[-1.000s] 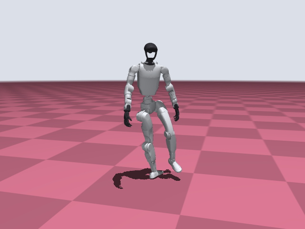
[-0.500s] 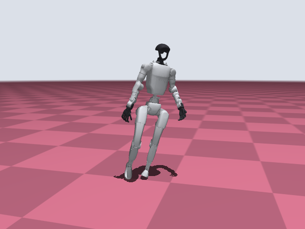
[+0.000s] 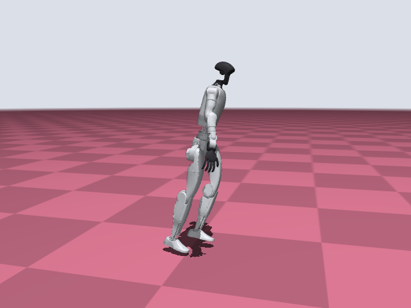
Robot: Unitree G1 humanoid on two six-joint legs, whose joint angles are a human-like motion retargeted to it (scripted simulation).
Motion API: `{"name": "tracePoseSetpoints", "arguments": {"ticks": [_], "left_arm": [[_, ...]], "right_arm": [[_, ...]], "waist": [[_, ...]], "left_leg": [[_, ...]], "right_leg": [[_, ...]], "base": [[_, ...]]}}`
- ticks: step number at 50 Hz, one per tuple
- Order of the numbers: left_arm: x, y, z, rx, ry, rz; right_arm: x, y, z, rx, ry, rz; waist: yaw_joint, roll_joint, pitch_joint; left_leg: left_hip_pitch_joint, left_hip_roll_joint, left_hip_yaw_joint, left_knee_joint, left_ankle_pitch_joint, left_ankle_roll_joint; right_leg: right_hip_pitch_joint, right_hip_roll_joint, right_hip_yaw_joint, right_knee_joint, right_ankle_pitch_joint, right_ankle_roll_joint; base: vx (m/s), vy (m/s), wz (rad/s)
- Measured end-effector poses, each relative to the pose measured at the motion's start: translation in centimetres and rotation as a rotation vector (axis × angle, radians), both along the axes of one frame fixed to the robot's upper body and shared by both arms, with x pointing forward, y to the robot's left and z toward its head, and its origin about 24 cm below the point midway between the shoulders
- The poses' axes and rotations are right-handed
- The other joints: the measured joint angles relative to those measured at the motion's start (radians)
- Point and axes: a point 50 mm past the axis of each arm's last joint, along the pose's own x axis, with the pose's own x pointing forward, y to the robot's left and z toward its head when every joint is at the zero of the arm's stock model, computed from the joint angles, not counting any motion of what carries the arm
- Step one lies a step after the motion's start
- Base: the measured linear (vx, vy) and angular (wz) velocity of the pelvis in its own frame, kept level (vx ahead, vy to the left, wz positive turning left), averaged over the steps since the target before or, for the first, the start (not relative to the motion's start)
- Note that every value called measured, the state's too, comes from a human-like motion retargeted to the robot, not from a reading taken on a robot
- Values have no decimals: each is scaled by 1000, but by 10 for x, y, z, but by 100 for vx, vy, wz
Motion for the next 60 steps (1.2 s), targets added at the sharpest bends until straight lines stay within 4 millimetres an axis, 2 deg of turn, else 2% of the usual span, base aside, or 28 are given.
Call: {"name": "tracePoseSetpoints", "arguments": {"ticks": [2, 5, 7, 9, 11, 13, 15, 17, 20, 22, 25, 28, 30, 33, 35, 37, 40, 41, 42, 43, 44, 46, 48, 50, 52, 55, 57, 60], "left_arm": [[-23, 13, 3, 62, 46, -44], [-59, 23, 5, 127, 168, -76], [-77, 21, 2, 132, 274, -67], [-87, 15, -3, 97, 371, -71], [-84, 12, -6, 41, 416, -118], [-57, 15, -7, 0, 369, -235], [1, 24, -3, 48, 213, -357], [75, 25, 15, 134, -40, -409], [172, 4, 75, 200, -497, -564], [213, -15, 128, 258, -772, -718], [246, -41, 205, 386, -1115, -869], [258, -56, 262, 458, -1381, -839], [260, -60, 283, 441, -1498, -754], [258, -50, 270, 370, -1485, -616], [251, -37, 235, 309, -1338, -517], [231, -20, 178, 252, -1064, -431], [155, 0, 84, 175, -535, -379], [127, 3, 60, 147, -373, -392], [100, 4, 40, 112, -229, -405], [78, 3, 26, 72, -119, -421], [56, 4, 15, 45, -21, -429], [12, 8, 2, 12, 141, -437], [-27, 10, -3, -5, 248, -429], [-53, 14, -2, 6, 289, -367], [-76, 19, 1, 19, 327, -332], [-100, 19, 4, 20, 372, -320], [-113, 17, 5, 15, 402, -296], [-113, 11, 3, -10, 419, -261]], "right_arm": [[31, -17, 22, -42, -186, -46], [58, -36, 49, -74, -373, -104], [64, -42, 59, -69, -440, -131], [55, -44, 55, -41, -440, -161], [29, -41, 38, 9, -362, -185], [-15, -29, 13, 104, -198, -184], [-63, -7, -12, 234, 10, -158], [-106, 22, -29, 361, 214, -98], [-156, 61, -40, 524, 425, -14], [-176, 82, -43, 582, 478, 10], [-189, 103, -45, 593, 464, 20], [-175, 110, -46, 573, 378, 43], [-158, 107, -46, 562, 329, 78], [-133, 92, -44, 511, 304, 144], [-115, 72, -42, 423, 296, 156], [-94, 45, -36, 269, 271, 137], [-65, 8, -22, 6, 185, 77], [-46, 1, -15, -39, 123, 49], [-26, -4, -7, -71, 52, 19], [0, -8, 3, -74, -37, -12], [25, -8, 14, -61, -135, -35], [73, -2, 40, -7, -333, -42], [114, 5, 73, 44, -515, 12], [151, 12, 115, 49, -702, 107], [176, 16, 161, 1, -905, 197], [191, 17, 221, -65, -1153, 280], [192, 20, 239, -57, -1237, 288], [189, 26, 238, 22, -1278, 253]], "waist": [[78, 22, 84], [79, 68, 125], [61, 93, 135], [36, 119, 150], [5, 160, 174], [11, 204, 179], [44, 203, 137], [38, 200, 124], [-36, 238, 154], [-122, 267, 177], [-242, 291, 205], [-331, 266, 237], [-371, 226, 266], [-366, 186, 323], [-333, 177, 347], [-305, 181, 367], [-298, 161, 399], [-286, 168, 400], [-270, 161, 390], [-245, 125, 358], [-211, 104, 325], [-131, 69, 274], [-42, 19, 261], [80, -15, 299], [162, 15, 356], [217, 72, 432], [227, 76, 440], [241, 76, 444]], "left_leg": [[100, 3, 15, -308, -219, -122], [130, 110, 400, -453, -410, -197], [145, 165, 562, -453, -391, -227], [196, 184, 505, -453, -305, -228], [288, 209, 433, -453, -183, -209], [365, 252, 374, -450, -94, -173], [350, 259, 301, -438, -72, -118], [339, 231, 176, -413, -122, -81], [385, 181, -109, -378, -222, -80], [435, 159, -291, -358, -270, -103], [505, 149, -522, -343, -291, -139], [569, 142, -700, -356, -218, -170], [626, 132, -778, -371, -160, -193], [759, 163, -836, -387, -90, -229], [821, 194, -780, -357, 11, -212], [856, 228, -694, -277, 238, -185], [826, 253, -549, 29, 669, -187], [721, 307, -437, 249, 669, -137], [611, 351, -323, 421, 648, -63], [491, 376, -204, 497, 582, 60], [378, 395, -127, 560, 472, 126], [205, 374, -25, 577, 283, 164], [118, 229, 15, 371, 233, 117], [134, 73, -113, -15, 184, -40], [178, 100, -138, -281, 29, -117], [188, 181, 19, -452, -193, -167], [150, 206, 107, -453, -267, -181], [159, 219, 97, -453, -199, -193]], "right_leg": [[135, 38, 0, -40, -3, 22], [273, 105, -74, -53, -10, 14], [341, 149, -88, -56, 26, -7], [415, 192, -82, -42, 107, -25], [466, 245, -81, 30, 248, -30], [381, 280, -108, 292, 377, 23], [137, 236, -156, 672, 400, 74], [-37, 171, -172, 890, 279, -7], [-152, 138, -152, 976, 102, -102], [-173, 148, -127, 908, 43, -89], [-172, 126, -141, 695, -13, -55], [-146, 88, -163, 339, 1, -21], [-123, 66, -140, 70, 14, 20], [-112, 93, -80, -128, -10, 106], [-86, 131, -21, -142, 52, 79], [-24, 157, -8, -89, 69, -28], [94, 147, -45, 36, -20, -101], [108, 166, -58, 68, -40, -108], [108, 165, -67, 90, -54, -113], [80, 126, -68, 94, -55, -114], [47, 120, -62, 92, -53, -116], [1, 122, -33, 72, -34, -105], [-9, 84, 17, 36, 1, -56], [23, 82, 88, 1, 20, -1], [113, 123, 108, -20, 8, 23], [267, 162, 89, -43, -31, 20], [328, 170, 75, -45, -54, 9], [393, 195, 84, -24, -40, -22]], "base": [[66, 15, -57], [72, 6, 79], [76, 5, 99], [83, 7, 127], [86, 12, 192], [79, 15, 196], [66, 14, 194], [65, 15, 293], [68, 10, 425], [67, -2, 503], [64, -16, 464], [59, -32, 363], [63, -46, 254], [73, -51, 111], [80, -48, 2], [87, -43, -2], [89, -39, 56], [76, -40, 58], [63, -43, 40], [57, -46, 12], [55, -48, -25], [57, -28, -70], [57, 3, -102], [65, 0, -160], [76, -1, -108], [81, 4, -3], [82, 6, 32], [84, 9, 16]]}}
